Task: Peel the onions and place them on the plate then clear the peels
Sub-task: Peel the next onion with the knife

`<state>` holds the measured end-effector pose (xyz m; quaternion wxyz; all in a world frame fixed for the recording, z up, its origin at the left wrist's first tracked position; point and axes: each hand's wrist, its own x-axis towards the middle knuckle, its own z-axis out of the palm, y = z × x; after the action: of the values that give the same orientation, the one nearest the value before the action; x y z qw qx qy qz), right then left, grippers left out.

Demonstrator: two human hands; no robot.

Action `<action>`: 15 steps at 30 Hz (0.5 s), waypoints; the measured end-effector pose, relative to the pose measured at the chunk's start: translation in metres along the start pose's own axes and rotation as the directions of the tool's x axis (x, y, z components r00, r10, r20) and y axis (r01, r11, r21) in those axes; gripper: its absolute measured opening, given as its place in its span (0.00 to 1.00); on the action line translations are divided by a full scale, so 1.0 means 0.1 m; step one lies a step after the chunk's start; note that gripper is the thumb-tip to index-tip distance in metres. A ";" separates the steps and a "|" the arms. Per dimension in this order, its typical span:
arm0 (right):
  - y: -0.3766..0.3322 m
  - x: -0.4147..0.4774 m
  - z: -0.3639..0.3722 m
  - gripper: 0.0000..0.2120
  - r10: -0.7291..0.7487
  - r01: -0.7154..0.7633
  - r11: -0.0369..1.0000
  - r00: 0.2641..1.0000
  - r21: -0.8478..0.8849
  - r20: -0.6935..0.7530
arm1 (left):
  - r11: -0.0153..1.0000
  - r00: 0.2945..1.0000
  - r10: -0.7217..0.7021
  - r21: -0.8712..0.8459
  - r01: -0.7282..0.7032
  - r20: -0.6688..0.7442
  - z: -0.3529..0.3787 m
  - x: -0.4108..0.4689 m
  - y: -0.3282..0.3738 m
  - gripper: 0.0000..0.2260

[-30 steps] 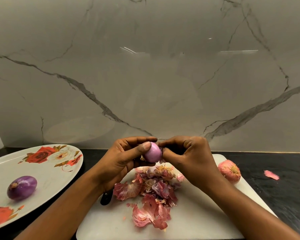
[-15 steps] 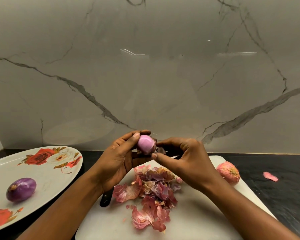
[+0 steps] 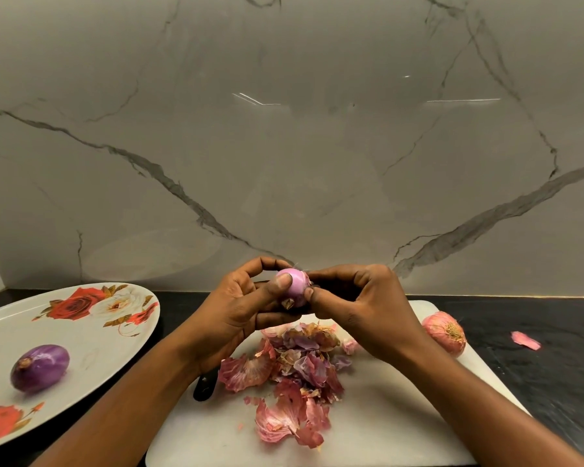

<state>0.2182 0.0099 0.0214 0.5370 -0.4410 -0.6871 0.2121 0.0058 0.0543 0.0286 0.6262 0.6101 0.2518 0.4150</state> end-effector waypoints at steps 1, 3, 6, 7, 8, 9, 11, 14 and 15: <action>0.00 0.00 0.00 0.17 0.012 -0.012 0.999 1.000 0.032 0.006 | 1.000 1.000 0.006 0.004 -0.006 -0.003 0.00 0.00 0.00 0.23; -0.01 0.00 -0.01 0.22 0.030 -0.030 0.997 1.000 0.067 0.008 | 1.000 1.000 0.011 0.008 -0.011 0.001 -0.01 0.00 -0.01 0.23; -0.02 -0.01 -0.02 0.24 0.032 -0.033 0.999 0.999 0.041 0.012 | 1.000 1.000 -0.001 0.017 0.001 0.013 -0.02 -0.01 -0.02 0.23; -0.02 -0.02 -0.01 0.24 0.022 -0.022 1.000 1.000 0.020 0.016 | 1.000 1.000 -0.002 0.028 0.002 0.013 -0.03 -0.01 -0.02 0.22; -0.04 -0.03 -0.01 0.24 0.007 -0.007 1.000 1.000 -0.006 0.023 | 0.999 1.000 -0.001 0.042 0.001 0.010 -0.03 -0.01 -0.02 0.22; -0.05 -0.04 0.00 0.24 -0.012 0.014 0.999 0.999 -0.039 0.030 | 0.998 1.000 0.000 0.055 0.000 0.006 -0.03 -0.01 -0.03 0.22; -0.05 -0.06 0.02 0.20 -0.063 0.067 0.990 0.997 -0.127 0.040 | 0.997 1.000 0.001 0.079 -0.001 0.002 -0.03 -0.02 -0.03 0.21; 0.00 -0.07 0.03 0.12 -0.121 0.128 0.962 0.992 -0.240 0.044 | 0.994 1.000 0.006 0.106 -0.006 0.008 -0.02 -0.02 -0.05 0.19; 0.01 -0.07 0.03 0.11 -0.130 0.137 0.954 0.991 -0.266 0.042 | 0.994 1.000 0.007 0.109 -0.008 0.009 -0.02 -0.02 -0.05 0.19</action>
<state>0.2156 0.0050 0.0157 0.4771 -0.4597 -0.7441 0.0856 0.0040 0.0548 0.0232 0.5913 0.6463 0.2691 0.4003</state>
